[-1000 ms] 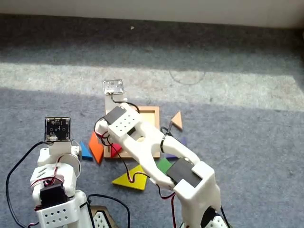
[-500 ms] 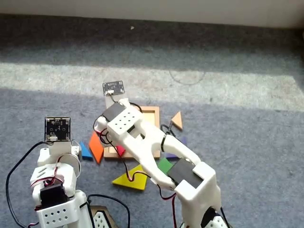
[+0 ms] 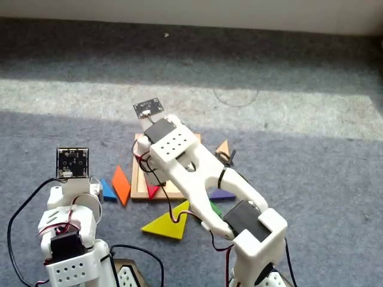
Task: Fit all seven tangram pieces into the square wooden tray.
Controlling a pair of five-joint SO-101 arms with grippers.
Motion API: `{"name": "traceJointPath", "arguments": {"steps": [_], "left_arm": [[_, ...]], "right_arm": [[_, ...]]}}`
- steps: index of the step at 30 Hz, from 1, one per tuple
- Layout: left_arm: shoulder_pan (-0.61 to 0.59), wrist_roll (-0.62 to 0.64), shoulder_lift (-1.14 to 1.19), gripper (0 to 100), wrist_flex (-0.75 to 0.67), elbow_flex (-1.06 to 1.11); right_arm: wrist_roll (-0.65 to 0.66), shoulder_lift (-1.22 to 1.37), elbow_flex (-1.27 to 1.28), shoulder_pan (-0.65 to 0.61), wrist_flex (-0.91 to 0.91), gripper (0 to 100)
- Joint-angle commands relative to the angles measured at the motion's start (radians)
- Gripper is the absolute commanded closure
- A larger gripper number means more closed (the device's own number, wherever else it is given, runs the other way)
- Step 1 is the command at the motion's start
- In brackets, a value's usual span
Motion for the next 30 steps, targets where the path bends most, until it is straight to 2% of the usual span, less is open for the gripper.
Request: {"name": "traceJointPath", "arguments": {"steps": [1,8,19,24,30], "left_arm": [[-0.007,-0.009,-0.012,85,-0.02,-0.002],[-0.007,-0.009,-0.012,85,-0.02,-0.002],[-0.007,-0.009,-0.012,85,-0.02,-0.002],[-0.007,-0.009,-0.012,85,-0.02,-0.002],[-0.007,-0.009,-0.012,85,-0.02,-0.002]], "right_arm": [[0.104,-0.058,0.11,0.016,-0.108,83.6],[0.144,-0.058,0.219,0.015,-0.314,83.9],[0.143,0.019,0.216,-0.025,-0.466,83.9],[0.143,0.093,0.193,-0.016,-0.469,83.9],[0.147,-0.044,0.171,-0.005,-0.348,83.9]]}}
